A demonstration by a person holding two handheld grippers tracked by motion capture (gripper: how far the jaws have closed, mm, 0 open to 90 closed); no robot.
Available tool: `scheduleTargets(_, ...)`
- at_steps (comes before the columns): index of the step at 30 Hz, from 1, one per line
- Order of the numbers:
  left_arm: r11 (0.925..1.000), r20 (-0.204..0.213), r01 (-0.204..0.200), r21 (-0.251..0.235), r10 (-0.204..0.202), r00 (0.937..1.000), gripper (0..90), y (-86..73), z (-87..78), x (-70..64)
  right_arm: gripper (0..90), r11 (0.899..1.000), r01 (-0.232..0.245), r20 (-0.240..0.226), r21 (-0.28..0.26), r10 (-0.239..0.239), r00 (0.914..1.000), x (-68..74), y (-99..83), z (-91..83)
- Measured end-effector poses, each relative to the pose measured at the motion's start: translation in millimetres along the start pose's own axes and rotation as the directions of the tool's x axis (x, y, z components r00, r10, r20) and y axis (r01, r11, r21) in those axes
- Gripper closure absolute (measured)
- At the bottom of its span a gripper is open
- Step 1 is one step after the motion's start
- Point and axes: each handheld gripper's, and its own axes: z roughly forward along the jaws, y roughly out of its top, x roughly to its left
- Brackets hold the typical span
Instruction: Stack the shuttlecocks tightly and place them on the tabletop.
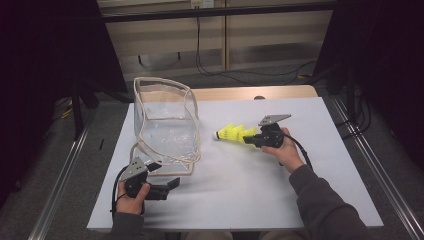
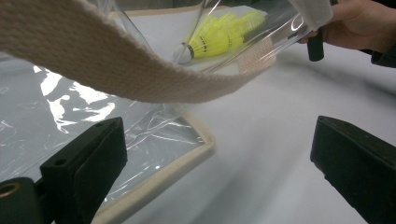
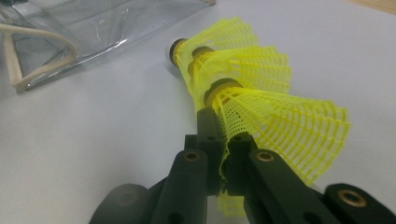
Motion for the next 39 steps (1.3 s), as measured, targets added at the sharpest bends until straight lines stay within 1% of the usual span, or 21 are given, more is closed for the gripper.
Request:
scheduleTargets(9, 1.0000, -0.002, 0.001, 0.000, -0.001, 1.0000, 3.9, 0.1, -0.2, -0.2, 88.5, 1.000, 0.011, -0.024, 0.002, -0.011, 0.9997, 5.6, 0.2, 1.3)
scheduleTargets(16, 1.0000, -0.002, 0.001, 0.000, -0.001, 1.0000, 3.8, 0.1, -0.4, -0.1, 87.4, 1.000, 0.015, -0.025, 0.009, -0.015, 0.9996, 8.5, -0.3, 5.2)
scheduleTargets(20, 1.0000, -0.002, 0.001, -0.001, -0.001, 1.0000, 3.8, 0.2, -0.5, -0.2, 87.0, 1.000, 0.009, -0.025, 0.009, -0.009, 0.9996, 8.2, -0.9, 5.5)
scheduleTargets(26, 1.0000, -0.003, -0.002, -0.001, 0.002, 1.0000, 3.8, 0.3, -0.6, -0.1, 82.7, 1.000, 0.006, -0.016, 0.019, -0.005, 0.9999, 9.3, -1.9, 5.5)
scheduleTargets(27, 1.0000, -0.003, -0.002, -0.001, 0.002, 1.0000, 3.8, 0.3, -0.6, -0.1, 80.7, 1.000, 0.002, -0.020, 0.020, -0.001, 0.9998, 9.9, -2.6, 5.6)
scheduleTargets(28, 1.0000, -0.003, -0.002, -0.001, 0.002, 1.0000, 3.8, 0.3, -0.7, -0.1, 78.9, 1.000, 0.005, -0.012, 0.024, -0.005, 0.9999, 10.1, -2.8, 5.4)
scheduleTargets(30, 1.0000, -0.003, -0.002, -0.001, 0.002, 1.0000, 3.8, 0.3, -0.7, 0.0, 78.8, 1.000, 0.005, -0.009, 0.022, -0.005, 0.9999, 10.1, -3.2, 5.2)
scheduleTargets(31, 1.0000, -0.003, -0.003, -0.001, 0.003, 1.0000, 3.8, 0.3, -0.7, -0.1, 76.9, 1.000, -0.002, -0.012, 0.020, 0.002, 0.9999, 10.5, -3.4, 4.4)
scheduleTargets(34, 1.0000, -0.003, -0.002, -0.001, 0.002, 1.0000, 3.8, 0.3, -0.6, -0.2, 76.7, 1.000, -0.003, -0.012, 0.018, 0.004, 0.9999, 10.6, -3.7, 3.1)
scheduleTargets(37, 1.0000, -0.003, -0.002, -0.002, 0.002, 1.0000, 3.8, 0.4, -0.6, -0.3, 72.7, 1.000, -0.006, -0.005, 0.017, 0.006, 1.0000, 10.7, -4.6, 0.0)
scheduleTargets(39, 1.0000, -0.003, -0.003, -0.001, 0.003, 1.0000, 3.8, 0.5, -0.7, -0.6, 72.1, 1.000, -0.011, -0.001, 0.017, 0.011, 0.9999, 11.0, -5.1, -2.0)
